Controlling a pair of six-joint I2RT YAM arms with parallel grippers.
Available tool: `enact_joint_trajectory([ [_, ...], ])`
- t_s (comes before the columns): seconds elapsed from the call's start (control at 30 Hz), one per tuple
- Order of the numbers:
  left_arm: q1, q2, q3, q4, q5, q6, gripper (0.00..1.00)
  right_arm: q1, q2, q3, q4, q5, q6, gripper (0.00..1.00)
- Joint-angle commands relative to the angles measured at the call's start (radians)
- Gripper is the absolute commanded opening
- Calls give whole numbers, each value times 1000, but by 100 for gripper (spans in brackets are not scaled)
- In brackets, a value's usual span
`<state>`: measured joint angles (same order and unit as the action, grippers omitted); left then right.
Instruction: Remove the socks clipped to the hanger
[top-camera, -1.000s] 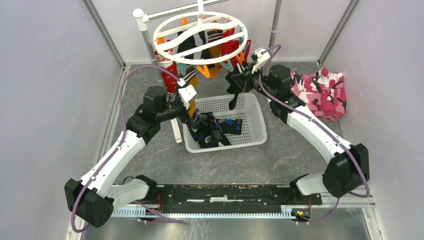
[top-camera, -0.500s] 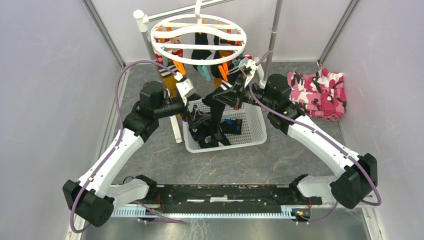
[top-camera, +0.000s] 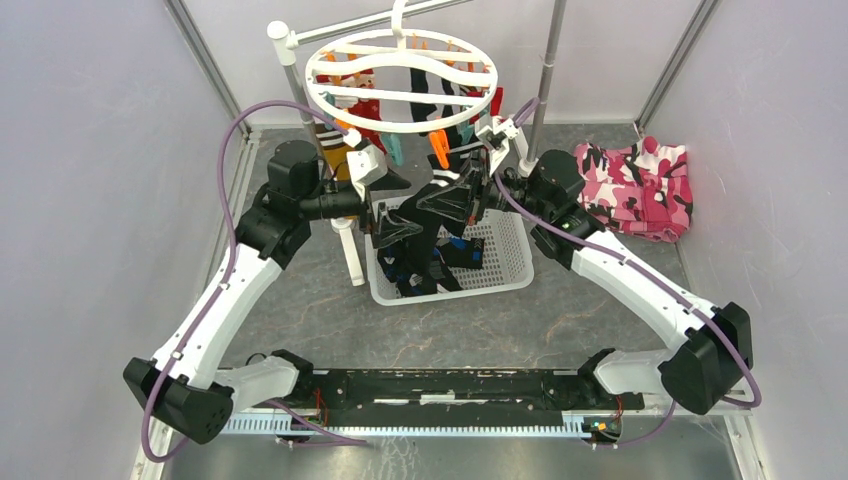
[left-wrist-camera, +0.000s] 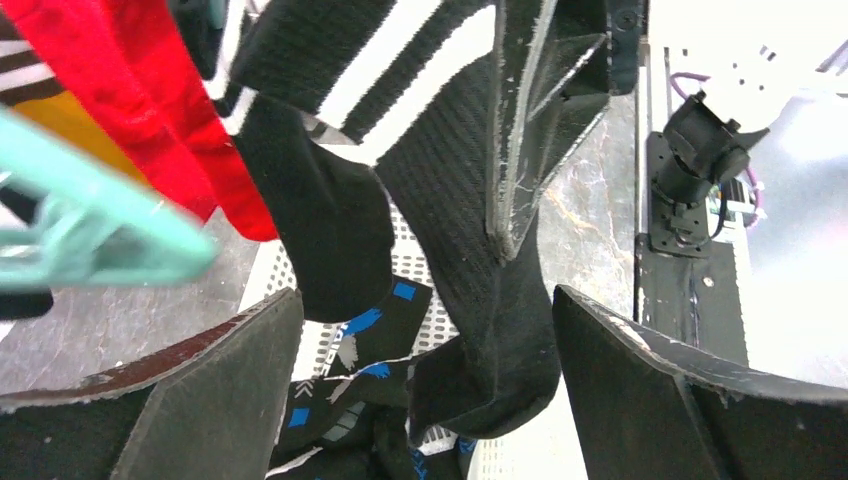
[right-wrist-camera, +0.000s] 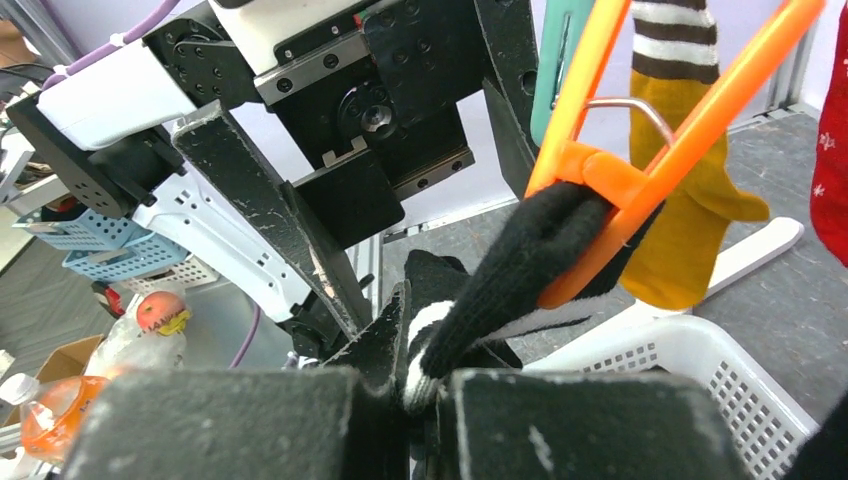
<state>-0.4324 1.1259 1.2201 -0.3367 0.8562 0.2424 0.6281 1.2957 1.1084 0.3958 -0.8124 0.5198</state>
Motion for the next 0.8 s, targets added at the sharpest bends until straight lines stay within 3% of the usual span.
enact_joint_trajectory([
  [0.0,7,28,56,-109,126,129,99,6,16,32,89,-56,57,2],
  [0.13,7,66,71,-162,161,135,88,6,35,29,153,-73,115,7],
  [0.23,7,68,61,-185,145,163,74,7,34,21,158,-73,120,14],
  [0.3,7,61,52,-177,122,158,58,7,29,18,135,-63,99,23],
  [0.47,7,29,3,-100,64,111,7,4,-1,39,-59,52,-33,58],
  [0.53,7,8,-22,-80,39,91,2,5,-22,50,-134,138,-84,70],
  [0.6,7,-13,-44,-74,31,87,2,5,-48,55,-174,235,-122,76],
  [0.77,7,-50,-93,-65,24,71,3,3,-77,116,-221,406,-173,83],
])
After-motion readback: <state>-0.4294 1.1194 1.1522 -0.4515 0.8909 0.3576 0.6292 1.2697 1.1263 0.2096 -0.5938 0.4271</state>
